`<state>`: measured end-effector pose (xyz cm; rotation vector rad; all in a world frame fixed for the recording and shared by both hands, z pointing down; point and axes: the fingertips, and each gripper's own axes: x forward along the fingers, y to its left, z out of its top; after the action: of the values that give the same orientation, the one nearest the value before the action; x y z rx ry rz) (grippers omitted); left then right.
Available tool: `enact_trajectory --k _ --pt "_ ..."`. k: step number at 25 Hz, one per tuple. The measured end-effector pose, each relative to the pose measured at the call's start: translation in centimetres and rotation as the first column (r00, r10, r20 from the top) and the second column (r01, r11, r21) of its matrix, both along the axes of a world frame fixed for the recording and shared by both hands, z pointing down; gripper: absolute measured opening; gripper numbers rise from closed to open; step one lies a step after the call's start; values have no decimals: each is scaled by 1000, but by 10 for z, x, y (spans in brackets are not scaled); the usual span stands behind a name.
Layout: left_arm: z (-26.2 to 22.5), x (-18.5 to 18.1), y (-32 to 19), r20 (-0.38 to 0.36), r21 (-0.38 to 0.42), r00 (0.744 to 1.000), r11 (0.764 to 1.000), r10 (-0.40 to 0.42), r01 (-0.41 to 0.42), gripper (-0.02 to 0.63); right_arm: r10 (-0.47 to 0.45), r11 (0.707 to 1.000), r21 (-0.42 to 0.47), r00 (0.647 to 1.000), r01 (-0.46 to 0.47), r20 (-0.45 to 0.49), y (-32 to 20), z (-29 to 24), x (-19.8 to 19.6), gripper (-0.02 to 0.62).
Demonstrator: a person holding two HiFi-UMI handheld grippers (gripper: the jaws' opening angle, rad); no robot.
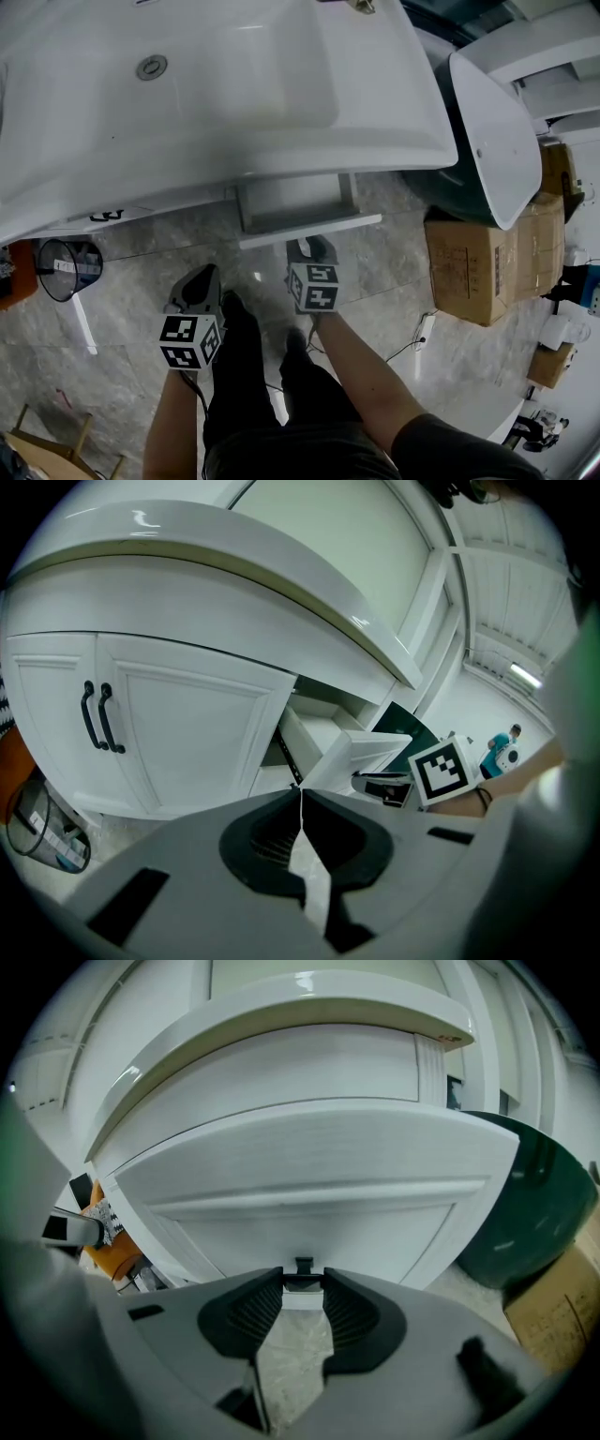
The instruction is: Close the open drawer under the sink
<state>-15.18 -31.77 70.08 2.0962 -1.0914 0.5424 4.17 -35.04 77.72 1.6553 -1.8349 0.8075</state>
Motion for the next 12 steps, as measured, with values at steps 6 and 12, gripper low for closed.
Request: enact_trajectory --k 6,12 --pt "4 4 4 1 -9 1000 1000 6 -5 15 2 1000 18 1000 -2 7 -2 1 0 142" --pt "4 0 -7 5 -4 1000 1000 -5 5 15 14 1000 8 1000 -14 18 -18 7 -1 143"
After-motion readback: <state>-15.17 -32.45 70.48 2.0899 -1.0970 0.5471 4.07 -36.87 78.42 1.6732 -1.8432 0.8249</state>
